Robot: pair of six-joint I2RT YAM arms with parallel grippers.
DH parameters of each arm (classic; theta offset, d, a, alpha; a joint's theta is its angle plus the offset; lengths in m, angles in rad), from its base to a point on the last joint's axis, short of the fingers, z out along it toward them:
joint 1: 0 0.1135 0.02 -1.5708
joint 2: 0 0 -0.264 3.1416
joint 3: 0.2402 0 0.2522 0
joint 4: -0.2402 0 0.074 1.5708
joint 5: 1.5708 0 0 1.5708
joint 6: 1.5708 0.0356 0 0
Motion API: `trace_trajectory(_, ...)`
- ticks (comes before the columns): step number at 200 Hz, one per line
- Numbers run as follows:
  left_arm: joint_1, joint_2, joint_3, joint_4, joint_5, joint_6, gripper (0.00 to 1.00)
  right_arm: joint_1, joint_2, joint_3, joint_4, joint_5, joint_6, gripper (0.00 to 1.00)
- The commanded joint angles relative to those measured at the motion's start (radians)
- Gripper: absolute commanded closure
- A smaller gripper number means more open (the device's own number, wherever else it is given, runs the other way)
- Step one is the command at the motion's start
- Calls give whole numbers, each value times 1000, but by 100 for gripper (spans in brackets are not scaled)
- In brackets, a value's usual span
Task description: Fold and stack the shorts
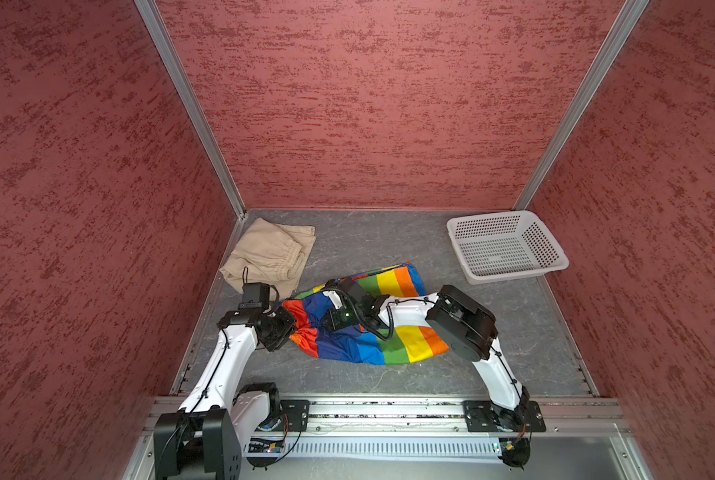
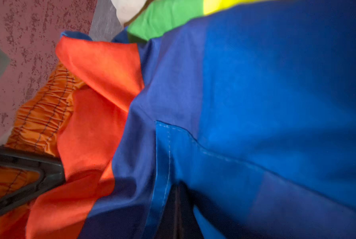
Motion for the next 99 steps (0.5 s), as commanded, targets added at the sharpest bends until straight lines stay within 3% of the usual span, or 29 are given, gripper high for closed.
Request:
trace_trajectory(1,-11,1,27,8,-6,2,94,1,-19,28,-73,-9,-69,100)
trace_trajectory(26,-11,-8,35,-8,-10,7,94,-40,-151,-22,-131,75,-157,100)
trace_trajectory(51,-12,-23,41,-23,-14,8,94,-112,-294,-134,-130,121,-167,100)
trace_trajectory(76,-16,-29,58,-47,-29,12,94,-153,-385,-243,-85,87,-131,100)
trace_trajectory(99,-18,-30,76,-68,-50,20,94,-126,-427,-308,-35,-13,-134,98)
